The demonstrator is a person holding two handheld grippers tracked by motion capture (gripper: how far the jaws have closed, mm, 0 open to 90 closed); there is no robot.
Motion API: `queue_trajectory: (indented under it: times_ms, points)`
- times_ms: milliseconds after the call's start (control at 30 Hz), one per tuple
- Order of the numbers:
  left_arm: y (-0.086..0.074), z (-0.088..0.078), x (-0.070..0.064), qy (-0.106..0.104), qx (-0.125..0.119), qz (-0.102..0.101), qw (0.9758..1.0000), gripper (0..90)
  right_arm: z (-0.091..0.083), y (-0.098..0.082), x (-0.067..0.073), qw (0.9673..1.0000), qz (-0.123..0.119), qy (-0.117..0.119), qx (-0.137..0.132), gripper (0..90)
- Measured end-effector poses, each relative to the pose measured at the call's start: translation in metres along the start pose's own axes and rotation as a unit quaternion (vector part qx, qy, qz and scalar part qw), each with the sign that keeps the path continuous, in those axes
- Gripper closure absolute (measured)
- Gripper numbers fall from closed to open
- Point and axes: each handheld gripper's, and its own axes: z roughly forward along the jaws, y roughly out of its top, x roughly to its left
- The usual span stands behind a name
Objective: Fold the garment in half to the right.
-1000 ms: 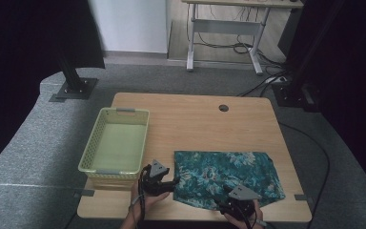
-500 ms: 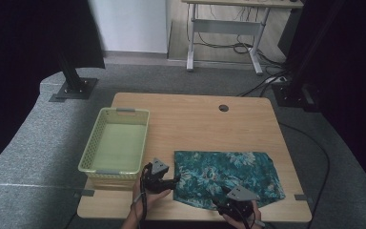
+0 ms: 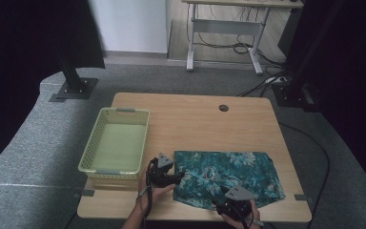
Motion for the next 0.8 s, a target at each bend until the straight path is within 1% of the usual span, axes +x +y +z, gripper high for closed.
queue_trajectory:
  times_ms: [267, 333, 467, 800]
  points:
    - [0.006, 0.008, 0.006, 0.008, 0.005, 0.004, 0.9999, 37.4, -0.001, 0.000, -0.001, 1.0000, 0.002, -0.002, -0.001, 40.9]
    - [0.007, 0.010, 0.008, 0.010, 0.005, 0.003, 0.9999, 37.0, 0.000, 0.000, -0.001, 1.0000, 0.002, -0.002, 0.001, 40.9]
    - [0.009, 0.014, 0.010, 0.009, 0.007, 0.000, 0.9999, 36.8, 0.002, 0.000, 0.001, 1.0000, 0.002, -0.003, 0.004, 40.9]
    - [0.017, 0.020, 0.014, 0.008, 0.003, 0.002, 1.0000, 36.5, 0.003, -0.001, 0.001, 0.9999, 0.005, -0.007, 0.006, 40.9]
